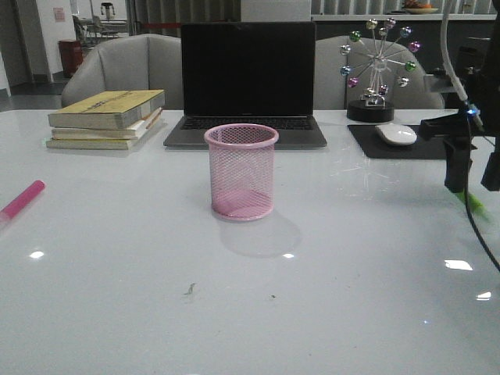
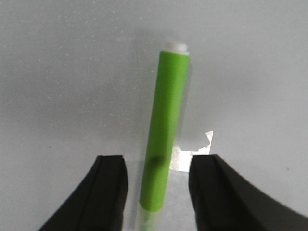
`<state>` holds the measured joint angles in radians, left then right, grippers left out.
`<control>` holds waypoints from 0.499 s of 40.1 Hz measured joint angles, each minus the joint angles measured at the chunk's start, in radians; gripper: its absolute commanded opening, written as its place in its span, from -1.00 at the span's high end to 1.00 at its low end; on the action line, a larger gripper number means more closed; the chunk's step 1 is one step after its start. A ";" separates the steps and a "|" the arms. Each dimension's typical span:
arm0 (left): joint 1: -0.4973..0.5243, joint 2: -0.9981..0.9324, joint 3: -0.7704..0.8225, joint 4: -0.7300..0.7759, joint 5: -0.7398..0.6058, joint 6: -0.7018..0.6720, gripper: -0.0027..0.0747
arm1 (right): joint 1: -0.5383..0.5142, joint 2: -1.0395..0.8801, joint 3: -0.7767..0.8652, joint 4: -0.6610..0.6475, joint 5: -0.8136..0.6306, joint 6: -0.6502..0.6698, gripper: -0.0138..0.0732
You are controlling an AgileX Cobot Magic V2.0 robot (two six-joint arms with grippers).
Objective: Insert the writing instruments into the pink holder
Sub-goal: 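Lower the right gripper onto the green marker and close on it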
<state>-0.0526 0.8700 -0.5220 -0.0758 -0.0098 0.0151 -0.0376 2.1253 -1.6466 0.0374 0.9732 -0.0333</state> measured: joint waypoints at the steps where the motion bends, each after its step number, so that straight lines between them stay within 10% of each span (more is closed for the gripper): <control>1: 0.000 0.000 0.000 0.000 0.000 0.000 -0.27 | 0.000 0.007 0.000 0.000 0.000 0.000 -0.29; 20: 0.000 0.000 0.000 0.000 0.000 0.000 -0.27 | 0.000 0.027 0.000 -0.016 -0.007 0.000 -0.29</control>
<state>-0.0526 0.8700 -0.5220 -0.0758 -0.0098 0.0151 -0.0376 2.1524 -1.6466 0.0213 0.9661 -0.0333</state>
